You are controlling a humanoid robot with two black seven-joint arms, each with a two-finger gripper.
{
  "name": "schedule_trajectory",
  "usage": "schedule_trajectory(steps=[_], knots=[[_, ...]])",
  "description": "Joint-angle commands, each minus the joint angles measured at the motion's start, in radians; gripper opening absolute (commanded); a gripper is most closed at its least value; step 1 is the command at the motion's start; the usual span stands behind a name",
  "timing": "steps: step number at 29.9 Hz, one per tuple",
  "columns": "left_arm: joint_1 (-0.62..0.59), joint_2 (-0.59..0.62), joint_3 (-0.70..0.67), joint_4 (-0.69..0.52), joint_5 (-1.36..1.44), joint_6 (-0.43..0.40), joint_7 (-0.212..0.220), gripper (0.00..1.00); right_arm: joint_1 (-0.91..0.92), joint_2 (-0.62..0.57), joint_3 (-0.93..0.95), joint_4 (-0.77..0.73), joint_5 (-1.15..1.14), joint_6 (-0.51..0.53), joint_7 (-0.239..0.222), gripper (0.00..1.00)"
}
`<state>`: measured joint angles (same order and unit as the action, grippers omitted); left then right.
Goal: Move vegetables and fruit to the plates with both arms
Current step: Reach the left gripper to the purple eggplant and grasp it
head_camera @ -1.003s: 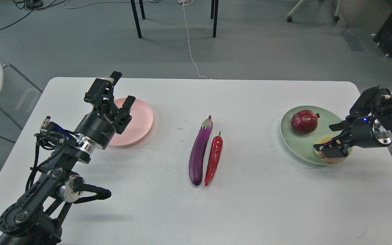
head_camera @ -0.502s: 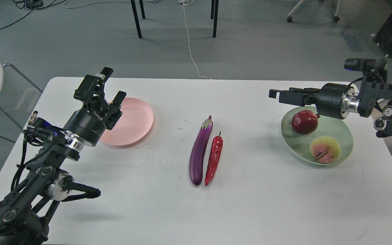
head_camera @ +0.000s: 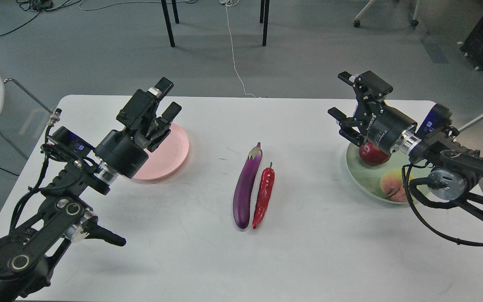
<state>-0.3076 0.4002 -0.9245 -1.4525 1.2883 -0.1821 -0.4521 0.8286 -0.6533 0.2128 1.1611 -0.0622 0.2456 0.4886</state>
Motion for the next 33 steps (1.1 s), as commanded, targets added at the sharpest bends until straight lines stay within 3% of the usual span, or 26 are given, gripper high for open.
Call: schedule_trajectory(steps=[1, 11, 15, 18, 23, 28, 33], knots=[[-0.129, 0.026, 0.097, 0.015, 0.237, -0.055, 0.001, 0.98, -0.064, -0.014, 0.069, -0.003, 0.119, 0.070, 0.000, 0.97], [-0.482, 0.035, 0.441, 0.095, 0.672, -0.155, 0.004, 0.98, -0.293, -0.097, 0.339, 0.017, 0.180, 0.142, 0.000, 0.97], [-0.570, 0.017, 0.559, 0.171, 0.721, -0.169, 0.033, 0.98, -0.324, -0.124, 0.364, 0.014, 0.228, 0.184, 0.000, 0.97], [-0.622, -0.064, 0.602, 0.273, 0.721, -0.169, 0.090, 0.98, -0.325, -0.137, 0.364, 0.015, 0.231, 0.184, 0.000, 0.97], [-0.669, -0.174, 0.656, 0.432, 0.720, -0.163, 0.133, 0.98, -0.325, -0.138, 0.364, 0.014, 0.231, 0.181, 0.000, 0.97], [-0.671, -0.250, 0.670, 0.481, 0.715, -0.163, 0.200, 0.98, -0.327, -0.138, 0.362, 0.014, 0.231, 0.181, 0.000, 0.97], [-0.662, -0.271, 0.742, 0.508, 0.712, -0.163, 0.217, 0.98, -0.327, -0.138, 0.362, 0.015, 0.231, 0.181, 0.000, 0.97]])
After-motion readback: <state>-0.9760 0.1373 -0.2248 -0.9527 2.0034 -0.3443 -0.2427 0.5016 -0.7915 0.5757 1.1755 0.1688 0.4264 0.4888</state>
